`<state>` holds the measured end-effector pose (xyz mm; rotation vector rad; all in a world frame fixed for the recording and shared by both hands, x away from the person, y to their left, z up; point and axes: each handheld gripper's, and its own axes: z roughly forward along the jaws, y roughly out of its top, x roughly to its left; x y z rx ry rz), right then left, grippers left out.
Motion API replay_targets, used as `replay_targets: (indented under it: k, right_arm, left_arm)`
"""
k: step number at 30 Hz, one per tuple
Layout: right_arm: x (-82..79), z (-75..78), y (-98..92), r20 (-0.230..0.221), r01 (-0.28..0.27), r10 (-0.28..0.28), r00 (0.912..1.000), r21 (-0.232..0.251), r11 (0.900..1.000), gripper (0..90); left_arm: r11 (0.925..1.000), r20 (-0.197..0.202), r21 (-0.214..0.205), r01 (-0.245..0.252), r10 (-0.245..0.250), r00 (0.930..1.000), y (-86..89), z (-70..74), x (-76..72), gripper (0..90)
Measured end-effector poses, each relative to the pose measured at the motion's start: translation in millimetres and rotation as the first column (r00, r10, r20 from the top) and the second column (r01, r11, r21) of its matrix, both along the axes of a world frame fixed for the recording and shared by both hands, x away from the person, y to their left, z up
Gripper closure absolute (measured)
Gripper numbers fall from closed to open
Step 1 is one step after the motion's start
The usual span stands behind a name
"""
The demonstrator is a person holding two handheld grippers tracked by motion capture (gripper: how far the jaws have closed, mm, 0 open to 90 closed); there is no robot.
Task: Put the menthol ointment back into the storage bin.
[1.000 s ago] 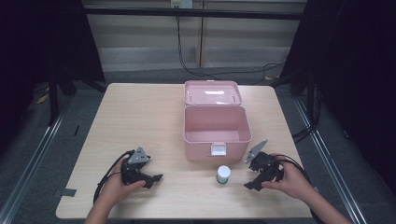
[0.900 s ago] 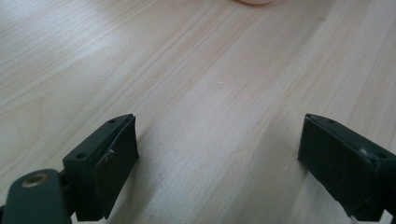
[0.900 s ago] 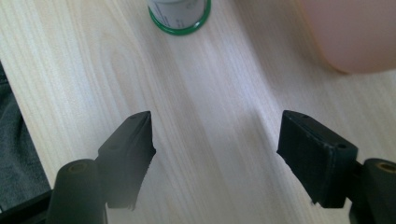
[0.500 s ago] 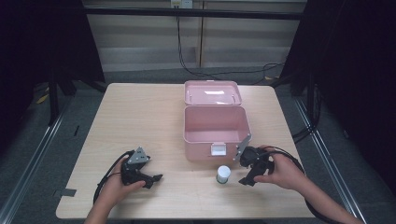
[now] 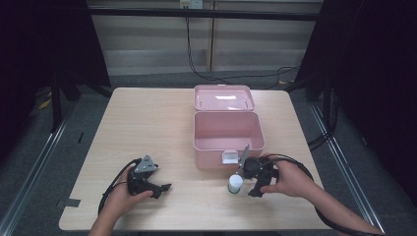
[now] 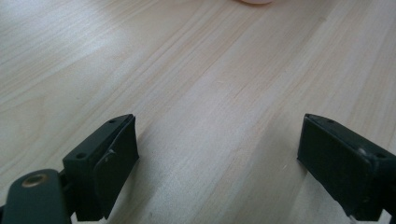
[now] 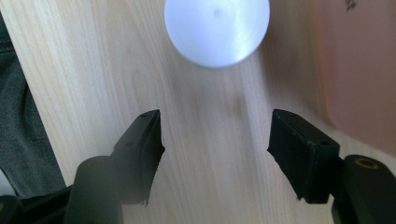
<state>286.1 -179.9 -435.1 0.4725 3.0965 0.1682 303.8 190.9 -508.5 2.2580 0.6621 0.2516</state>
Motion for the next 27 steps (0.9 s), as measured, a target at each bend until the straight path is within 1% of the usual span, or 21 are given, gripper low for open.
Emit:
replay_targets:
  k: [3, 5, 6, 8, 9, 10, 11, 13, 17, 18, 19, 21, 24, 27]
  right_arm:
    - [0.0, 2.2, 4.0, -0.002, 0.014, -0.014, 0.9999, 0.003, 0.9999, 35.5]
    - [2.3, 3.6, 10.1, 0.004, -0.005, 0.004, 1.0000, 0.005, 1.0000, 36.7]
    - [2.2, 3.8, 11.7, 0.003, 0.001, -0.001, 1.0000, 0.001, 1.0000, 36.8]
    - [3.4, 2.6, 15.6, 0.006, -0.016, 0.016, 0.9998, -0.002, 0.9999, 37.3]
    - [3.5, 2.6, 17.4, 0.003, -0.014, 0.014, 0.9999, -0.007, 0.9999, 37.7]
    - [4.7, 1.6, 18.7, 0.007, -0.026, 0.026, 0.9996, -0.001, 0.9997, 38.3]
    - [4.5, 2.0, 20.7, 0.004, -0.019, 0.019, 0.9998, -0.007, 0.9998, 38.7]
    - [5.4, 1.5, 23.4, 0.003, -0.028, 0.028, 0.9996, 0.000, 0.9996, 40.4]
    - [7.0, 2.6, 28.9, 0.002, -0.034, 0.034, 0.9994, -0.004, 0.9994, 42.7]
    - [7.1, 3.2, 30.3, 0.000, -0.027, 0.027, 0.9996, -0.006, 0.9996, 42.8]
    - [8.1, 3.4, 31.6, 0.002, -0.036, 0.036, 0.9993, 0.000, 0.9993, 43.4]
    - [8.2, 4.9, 34.6, -0.007, -0.038, 0.038, 0.9993, 0.004, 0.9993, 44.0]
    - [8.3, 6.8, 37.2, -0.006, -0.035, 0.035, 0.9994, -0.001, 0.9994, 44.3]
    - [10.3, 7.9, 40.5, -0.005, -0.039, 0.039, 0.9992, 0.005, 0.9992, 45.2]
  left_arm:
    - [1.0000, 0.000, 0.000, 0.000, 0.000, 1.0000, 0.0, 0.0, 0.0, 11.6]
    - [1.0000, 0.000, 0.001, 0.000, 0.000, 1.0000, 0.0, 0.0, 0.0, 11.6]
    - [1.0000, 0.000, 0.000, 0.000, 0.000, 1.0000, 0.0, 0.0, 0.0, 11.6]
    - [1.0000, 0.001, 0.002, -0.001, 0.001, 1.0000, 0.1, 0.0, 0.0, 11.6]
    - [1.0000, 0.001, 0.002, 0.000, 0.000, 1.0000, 0.1, 0.0, 0.0, 11.6]
    - [1.0000, 0.001, 0.001, -0.001, 0.001, 1.0000, 0.1, 0.0, -0.1, 11.6]
    - [1.0000, 0.001, 0.000, -0.001, 0.001, 1.0000, 0.0, 0.0, -0.1, 11.6]
    - [1.0000, 0.001, 0.000, -0.001, 0.001, 1.0000, 0.1, 0.0, -0.1, 11.6]
    - [1.0000, 0.001, 0.000, -0.001, 0.001, 1.0000, 0.1, 0.0, -0.1, 11.6]
    - [1.0000, 0.000, 0.001, -0.001, 0.001, 1.0000, 0.1, 0.0, -0.1, 11.7]
    - [1.0000, 0.000, 0.000, -0.001, 0.001, 1.0000, 0.1, 0.0, -0.1, 11.6]
    - [1.0000, 0.000, 0.000, 0.000, 0.000, 1.0000, 0.1, 0.0, -0.1, 11.6]
    - [1.0000, 0.000, -0.001, -0.001, 0.001, 1.0000, 0.0, -0.1, -0.1, 11.6]
    - [1.0000, 0.000, -0.001, -0.001, 0.001, 1.0000, 0.1, -0.1, -0.1, 11.6]
